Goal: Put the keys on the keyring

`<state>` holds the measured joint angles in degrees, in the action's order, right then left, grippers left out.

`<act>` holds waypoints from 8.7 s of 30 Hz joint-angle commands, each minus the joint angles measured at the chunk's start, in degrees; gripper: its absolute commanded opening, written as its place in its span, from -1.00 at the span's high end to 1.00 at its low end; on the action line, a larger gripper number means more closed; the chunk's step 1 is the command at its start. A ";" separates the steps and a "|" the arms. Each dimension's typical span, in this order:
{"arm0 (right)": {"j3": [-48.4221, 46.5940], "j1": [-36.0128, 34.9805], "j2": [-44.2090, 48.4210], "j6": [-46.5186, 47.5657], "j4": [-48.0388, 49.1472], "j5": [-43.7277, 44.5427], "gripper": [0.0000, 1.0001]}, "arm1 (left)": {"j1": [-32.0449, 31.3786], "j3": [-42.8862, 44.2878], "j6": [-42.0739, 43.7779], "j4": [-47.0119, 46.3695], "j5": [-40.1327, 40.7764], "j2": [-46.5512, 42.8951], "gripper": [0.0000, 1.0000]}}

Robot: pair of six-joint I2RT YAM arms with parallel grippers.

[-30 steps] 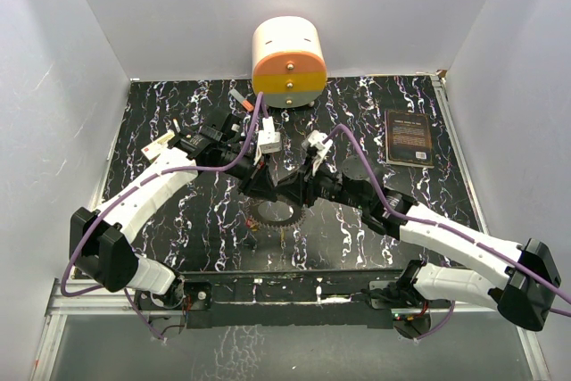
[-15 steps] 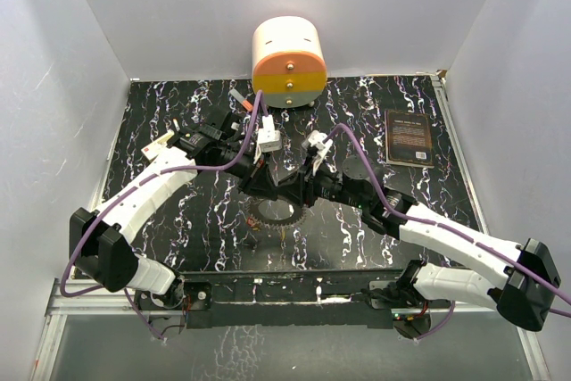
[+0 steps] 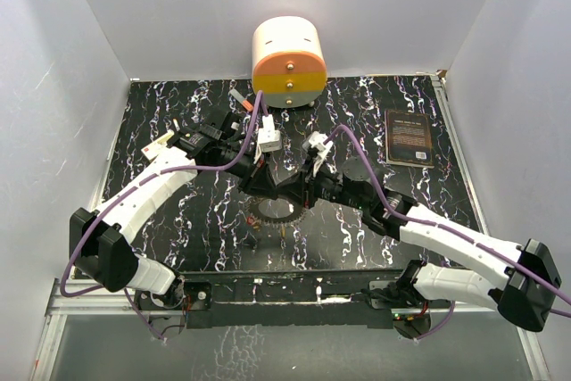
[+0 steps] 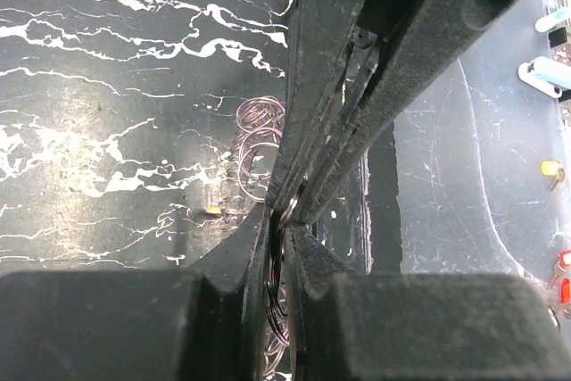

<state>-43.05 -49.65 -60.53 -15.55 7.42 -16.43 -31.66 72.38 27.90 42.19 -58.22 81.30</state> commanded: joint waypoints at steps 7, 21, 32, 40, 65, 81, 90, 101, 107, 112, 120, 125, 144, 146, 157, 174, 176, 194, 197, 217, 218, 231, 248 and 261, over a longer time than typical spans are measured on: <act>2.19 0.43 4.85 -0.06 5.36 4.43 0.84 | -0.27 0.77 -1.13 -1.69 -3.50 -2.24 0.88; 0.25 0.43 1.98 -2.22 10.74 0.88 0.84 | -0.30 -1.68 -3.47 -5.08 -3.66 -0.26 0.53; 0.42 0.46 3.32 -2.50 10.84 1.14 0.84 | -0.27 -1.75 -3.62 -5.20 -2.31 -0.69 0.26; 0.57 0.45 3.62 -2.54 10.59 1.78 0.84 | -0.26 -0.77 -3.21 -4.01 -1.97 -0.72 0.55; 4.28 0.44 8.85 -2.97 7.29 5.57 0.84 | -0.31 0.91 -1.82 -3.05 2.37 -2.21 1.00; 6.48 0.45 11.55 -3.63 4.88 6.24 0.84 | -0.26 2.70 -1.55 -2.51 0.29 -1.33 1.00; 6.20 0.43 11.75 -3.70 4.75 7.25 0.81 | -0.30 3.40 -1.16 -1.14 1.35 -1.07 1.00; 4.69 0.47 7.57 -5.37 6.95 2.35 0.84 | -0.25 2.77 -1.96 -2.18 0.02 -0.94 1.00; 2.79 0.44 6.54 -5.90 7.14 0.87 0.84 | -0.31 1.98 -2.97 -3.11 -0.05 -0.36 0.76; 2.44 0.39 6.97 -6.07 7.01 1.11 0.84 | -0.27 2.39 -3.37 -3.15 -0.45 0.21 0.60; 2.28 0.45 7.58 -6.34 6.36 1.99 0.84 | -0.26 3.76 -3.36 -2.26 -0.44 0.62 0.48; 1.67 0.35 7.31 -6.39 6.34 2.35 0.84 | -0.32 3.12 -4.88 -3.71 -2.22 0.93 0.44; 2.60 0.38 7.90 -5.28 1.12 7.89 0.84 | -0.41 3.15 -2.88 -0.54 2.78 -1.46 0.59; 4.32 0.38 9.58 -5.16 -1.18 9.68 0.84 | 0.03 3.24 -2.72 -0.74 6.95 -2.60 0.68; 0.97 0.37 0.44 1.35 -6.77 2.17 0.66 | 20.40 0.94 -12.40 -9.98 13.33 -10.55 0.37; -26.56 -4.13 -38.48 15.77 -10.01 -16.51 0.15 | 32.75 -7.96 -17.62 -16.66 16.72 -16.69 -0.47; -29.87 -4.14 -43.44 17.49 -10.25 -18.27 0.16 | 32.83 -8.03 -17.20 -16.54 16.86 -16.82 -0.48; -40.64 1.36 -59.34 24.26 -23.47 -25.71 0.30 | 33.60 -8.46 -16.31 -16.14 17.63 -17.16 -0.50; -40.26 3.35 -59.32 24.93 -26.71 -24.49 0.32 | 33.64 -8.53 -16.32 -16.18 17.69 -17.16 -0.50; -29.56 14.74 -46.04 25.75 -30.94 -12.56 0.34 | 33.69 -9.55 -17.87 -17.85 14.98 -15.53 -0.52; -29.55 14.80 -45.39 25.52 -30.48 -12.76 0.33 | 33.73 -9.88 -18.25 -18.11 14.30 -15.27 -0.52; -33.30 14.81 -49.05 24.12 -27.93 -15.22 0.34 | 33.69 -12.07 -20.16 -20.53 10.74 -14.19 -0.58; -29.98 14.75 -50.75 22.64 -29.38 -16.15 0.37 | 33.71 -12.35 -20.63 -21.09 9.97 -13.87 -0.61; -28.01 14.42 -51.92 23.34 -29.07 -20.78 0.42 | 33.74 -12.52 -20.95 -21.37 9.68 -14.15 -0.61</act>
<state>-71.42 -34.87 -111.92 7.18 -23.57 -34.92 2.04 60.10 7.25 21.76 -46.61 68.07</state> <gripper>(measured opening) 0.305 0.805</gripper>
